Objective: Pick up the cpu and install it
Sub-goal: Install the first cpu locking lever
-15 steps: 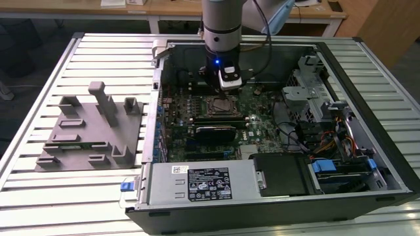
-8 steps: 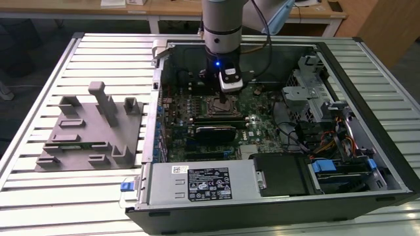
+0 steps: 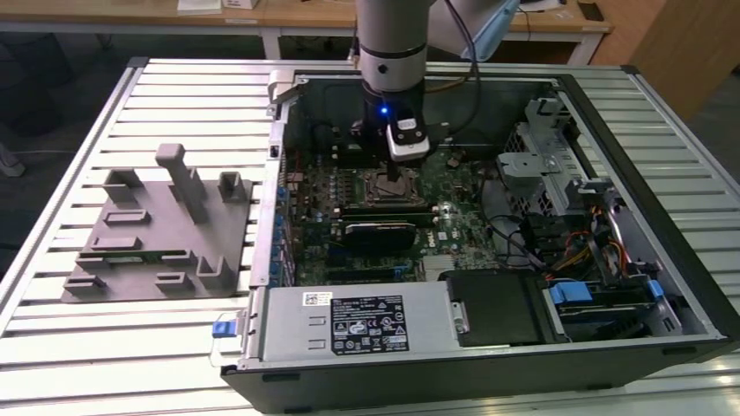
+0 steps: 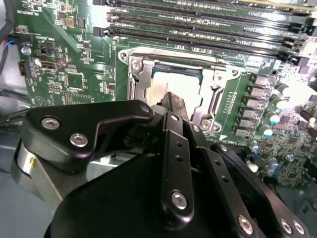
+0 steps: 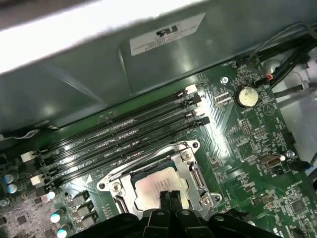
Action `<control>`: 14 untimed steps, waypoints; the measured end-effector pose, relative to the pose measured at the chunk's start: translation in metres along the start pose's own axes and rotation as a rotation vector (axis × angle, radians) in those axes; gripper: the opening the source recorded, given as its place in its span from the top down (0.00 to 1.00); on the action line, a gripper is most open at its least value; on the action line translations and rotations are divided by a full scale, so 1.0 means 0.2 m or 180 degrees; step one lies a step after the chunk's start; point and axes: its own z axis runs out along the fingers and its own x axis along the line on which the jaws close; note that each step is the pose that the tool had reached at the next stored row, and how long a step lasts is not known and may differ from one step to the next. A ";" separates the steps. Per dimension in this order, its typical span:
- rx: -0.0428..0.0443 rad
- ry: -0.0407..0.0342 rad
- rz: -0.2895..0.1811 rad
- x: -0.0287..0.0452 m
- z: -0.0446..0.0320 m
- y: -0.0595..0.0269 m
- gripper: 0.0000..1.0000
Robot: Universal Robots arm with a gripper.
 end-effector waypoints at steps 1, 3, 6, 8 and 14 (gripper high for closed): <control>-0.0001 0.0000 0.0000 -0.001 -0.010 0.000 0.89; -0.0001 0.0001 0.0000 -0.003 -0.036 0.002 0.89; -0.0002 0.0001 -0.0001 -0.008 -0.078 0.003 0.89; -0.0004 0.0002 -0.0001 -0.009 -0.096 0.004 0.89; -0.0013 0.0007 -0.0111 -0.011 -0.098 0.004 0.89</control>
